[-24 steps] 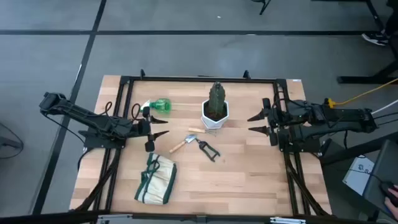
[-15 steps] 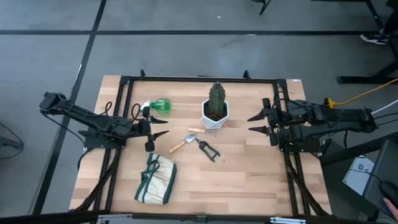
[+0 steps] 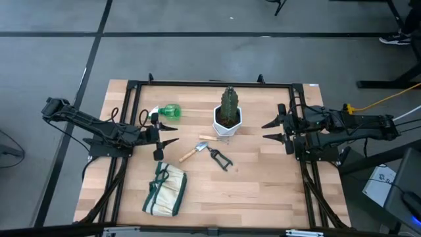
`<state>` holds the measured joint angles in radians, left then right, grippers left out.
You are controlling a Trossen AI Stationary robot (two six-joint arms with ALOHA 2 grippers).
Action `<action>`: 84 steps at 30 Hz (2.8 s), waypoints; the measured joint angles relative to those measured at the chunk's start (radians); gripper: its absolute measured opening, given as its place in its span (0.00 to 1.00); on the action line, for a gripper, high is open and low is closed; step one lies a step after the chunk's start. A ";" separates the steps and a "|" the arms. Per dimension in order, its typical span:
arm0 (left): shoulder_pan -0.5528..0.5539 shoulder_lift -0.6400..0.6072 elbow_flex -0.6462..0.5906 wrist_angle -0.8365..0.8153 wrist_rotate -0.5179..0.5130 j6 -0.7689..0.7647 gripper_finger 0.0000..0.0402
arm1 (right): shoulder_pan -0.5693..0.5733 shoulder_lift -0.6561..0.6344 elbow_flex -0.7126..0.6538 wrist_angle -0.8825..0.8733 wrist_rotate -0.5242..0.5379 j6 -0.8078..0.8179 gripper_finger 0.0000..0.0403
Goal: Pick & Place Garden tools in Gardening bag
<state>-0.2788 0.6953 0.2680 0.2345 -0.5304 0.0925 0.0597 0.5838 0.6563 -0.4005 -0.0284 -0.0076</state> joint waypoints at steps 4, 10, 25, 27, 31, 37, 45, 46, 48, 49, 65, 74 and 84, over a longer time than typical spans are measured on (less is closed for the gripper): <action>0.000 0.000 0.000 0.000 0.000 0.000 0.45 | 0.000 0.000 0.000 0.000 0.000 0.000 0.43; 0.000 0.000 0.000 0.000 0.000 0.000 0.45 | 0.000 0.000 0.000 0.000 0.000 0.000 0.43; 0.000 0.000 0.000 0.007 0.000 -0.001 0.45 | 0.000 0.000 0.000 0.000 0.000 0.000 0.43; -0.001 0.000 0.000 0.032 0.009 -0.052 0.45 | 0.000 0.000 0.000 0.000 0.000 0.000 0.43; -0.003 0.000 0.000 0.083 0.086 -0.227 0.45 | 0.000 0.000 0.000 0.000 0.000 0.000 0.43; -0.003 0.000 0.000 0.106 0.206 -0.324 0.45 | 0.000 0.000 0.000 0.000 0.000 0.000 0.43; 0.022 0.005 0.000 0.107 0.242 -0.299 0.45 | 0.000 0.000 0.000 0.000 0.000 0.000 0.43; 0.031 0.005 0.000 0.107 0.243 -0.299 0.45 | 0.000 0.000 0.000 0.000 0.000 0.000 0.43; 0.047 0.004 0.008 0.088 0.271 -0.299 0.45 | 0.000 0.000 0.000 0.000 0.000 0.000 0.43; 0.054 0.001 0.024 0.060 0.308 -0.299 0.45 | 0.000 0.000 0.000 0.000 0.000 0.000 0.43; -0.039 -0.033 0.376 -0.887 0.789 -1.013 0.45 | 0.000 0.000 0.000 0.000 0.000 0.000 0.43; -0.208 -0.046 0.295 -0.995 0.614 -1.344 0.45 | 0.000 0.000 0.000 0.000 0.000 0.000 0.43; -0.377 -0.054 0.167 -0.872 0.524 -1.621 0.45 | 0.000 0.000 0.000 0.000 0.000 0.000 0.43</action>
<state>-0.6560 0.6411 0.4355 -0.6375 -0.0069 -1.5283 0.0595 0.5835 0.6563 -0.4006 -0.0285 -0.0078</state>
